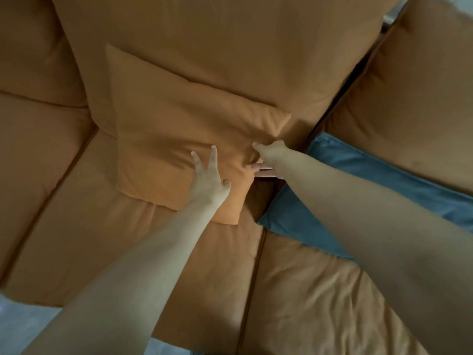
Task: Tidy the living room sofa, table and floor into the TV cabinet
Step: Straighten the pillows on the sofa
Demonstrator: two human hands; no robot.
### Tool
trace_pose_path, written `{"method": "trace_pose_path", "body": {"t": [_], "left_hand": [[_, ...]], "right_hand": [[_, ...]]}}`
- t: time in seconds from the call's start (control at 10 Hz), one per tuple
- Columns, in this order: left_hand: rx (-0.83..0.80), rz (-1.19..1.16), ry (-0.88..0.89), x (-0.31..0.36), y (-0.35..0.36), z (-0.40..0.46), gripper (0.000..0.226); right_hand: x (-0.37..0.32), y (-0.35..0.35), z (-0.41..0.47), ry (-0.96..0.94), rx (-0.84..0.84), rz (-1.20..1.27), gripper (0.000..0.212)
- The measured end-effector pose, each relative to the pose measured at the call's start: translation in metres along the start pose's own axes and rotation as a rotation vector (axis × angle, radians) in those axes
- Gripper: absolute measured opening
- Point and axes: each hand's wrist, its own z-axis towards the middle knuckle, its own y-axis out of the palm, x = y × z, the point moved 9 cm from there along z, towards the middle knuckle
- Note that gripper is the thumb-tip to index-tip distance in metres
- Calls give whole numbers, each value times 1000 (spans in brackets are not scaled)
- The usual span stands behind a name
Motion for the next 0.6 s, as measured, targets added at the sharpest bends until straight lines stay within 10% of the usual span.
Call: {"method": "trace_pose_path", "body": {"t": [0.1, 0.3, 0.6], "left_hand": [[-712, -608, 414, -15, -108, -60, 77], [-537, -906, 663, 5, -173, -79, 32], [-731, -567, 935, 52, -182, -171, 14]], "right_hand": [[23, -1, -11, 36, -95, -83, 65], [34, -34, -49, -183, 50, -136, 26], [130, -131, -91, -130, 198, -240, 23]]}}
